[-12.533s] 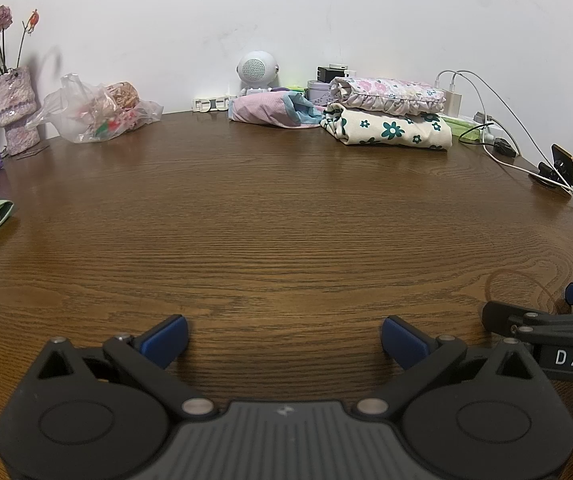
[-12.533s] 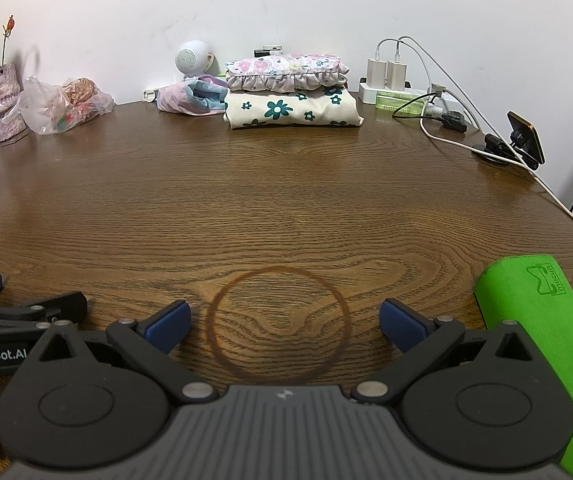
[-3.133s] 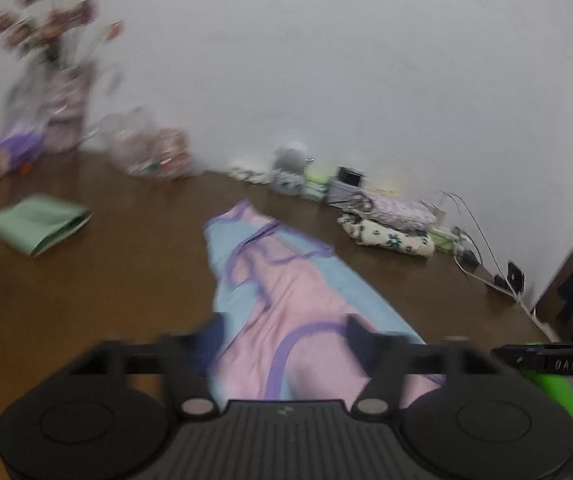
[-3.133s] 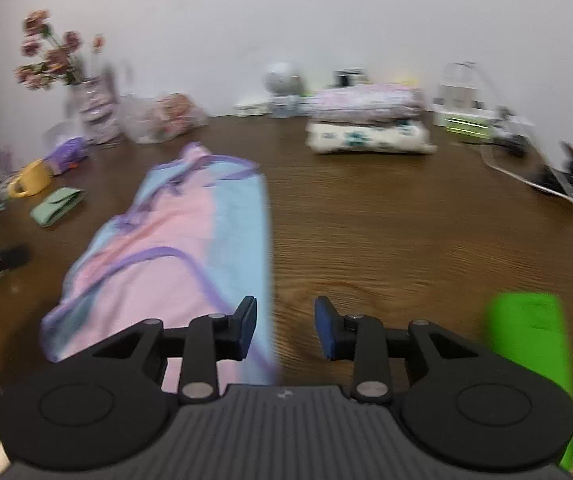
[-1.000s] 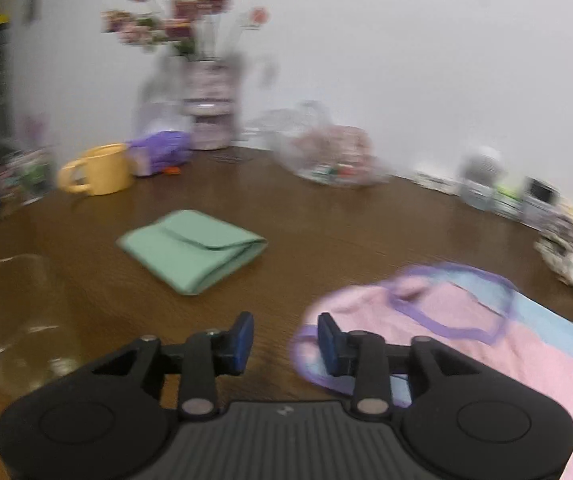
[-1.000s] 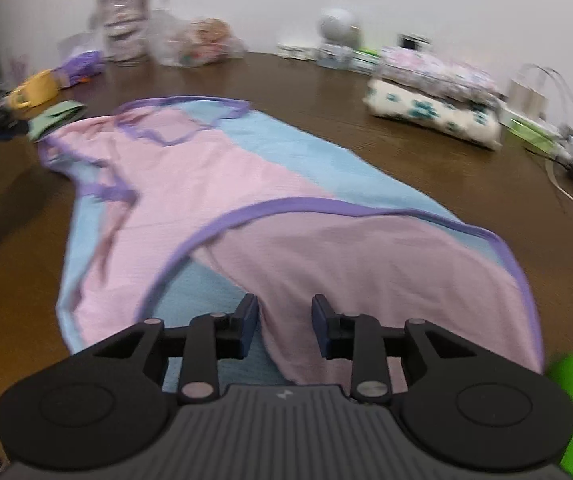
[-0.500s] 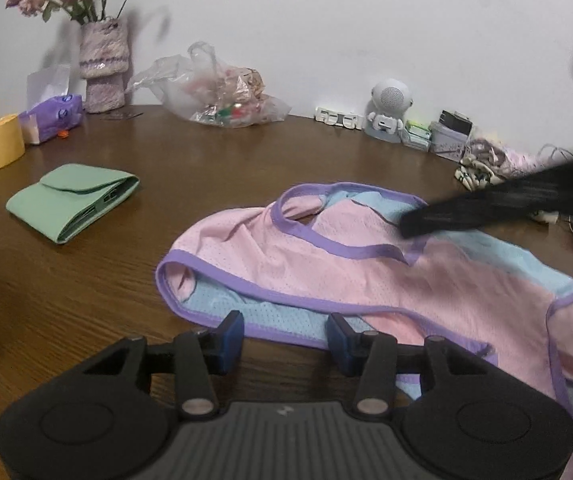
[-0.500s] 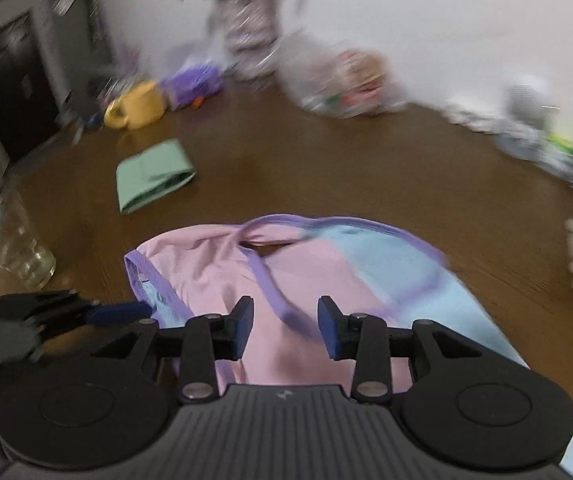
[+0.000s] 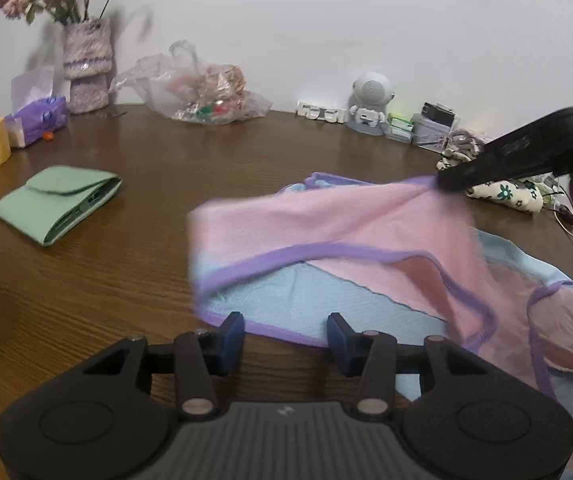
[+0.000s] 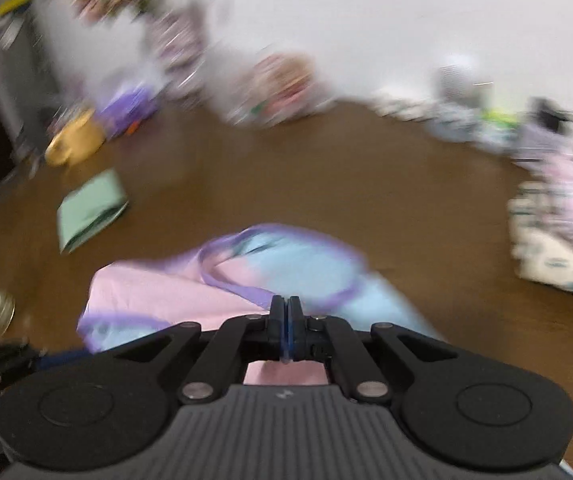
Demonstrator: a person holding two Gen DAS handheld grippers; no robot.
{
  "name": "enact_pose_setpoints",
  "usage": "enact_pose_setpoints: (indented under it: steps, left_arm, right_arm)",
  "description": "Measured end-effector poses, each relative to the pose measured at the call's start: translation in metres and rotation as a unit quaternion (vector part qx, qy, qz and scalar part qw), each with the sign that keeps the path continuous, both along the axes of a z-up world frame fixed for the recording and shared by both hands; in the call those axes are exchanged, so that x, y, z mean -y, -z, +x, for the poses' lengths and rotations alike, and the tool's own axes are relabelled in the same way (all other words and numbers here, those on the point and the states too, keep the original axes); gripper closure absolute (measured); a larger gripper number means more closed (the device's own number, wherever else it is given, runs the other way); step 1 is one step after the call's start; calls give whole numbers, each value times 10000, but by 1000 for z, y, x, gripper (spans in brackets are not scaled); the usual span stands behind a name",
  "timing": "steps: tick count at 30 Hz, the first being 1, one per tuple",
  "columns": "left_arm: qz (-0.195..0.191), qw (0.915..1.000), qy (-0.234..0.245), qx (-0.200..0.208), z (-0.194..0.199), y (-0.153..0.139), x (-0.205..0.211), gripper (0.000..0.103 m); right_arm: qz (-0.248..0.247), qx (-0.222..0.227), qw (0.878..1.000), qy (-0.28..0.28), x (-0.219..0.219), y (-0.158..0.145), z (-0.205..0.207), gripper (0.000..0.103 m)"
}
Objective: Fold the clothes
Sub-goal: 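Grasp the garment's purple-trimmed edge with the right tool while the left tool smooths it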
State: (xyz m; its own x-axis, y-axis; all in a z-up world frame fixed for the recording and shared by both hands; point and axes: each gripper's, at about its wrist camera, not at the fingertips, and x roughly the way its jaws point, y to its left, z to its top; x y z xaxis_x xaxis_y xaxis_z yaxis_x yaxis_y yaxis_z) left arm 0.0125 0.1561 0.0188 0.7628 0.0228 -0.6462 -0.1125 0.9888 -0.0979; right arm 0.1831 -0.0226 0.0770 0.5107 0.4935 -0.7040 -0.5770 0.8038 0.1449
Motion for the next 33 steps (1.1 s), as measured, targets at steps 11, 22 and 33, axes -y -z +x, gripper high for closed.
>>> enact_pose_setpoints:
  steps: [11, 22, 33]
  left_arm:
    - [-437, 9925, 1129, 157, -7, -10, 49, 34]
    - [-203, 9889, 1464, -154, -13, 7, 66, 95]
    - [-279, 9819, 1861, -221, -89, 3, 127, 86]
  right_arm:
    - [55, 350, 9977, 580, 99, -6, -70, 55]
    - [234, -334, 9970, 652, 114, 51, -143, 56]
    - [-597, 150, 9930, 1012, 117, 57, -131, 55]
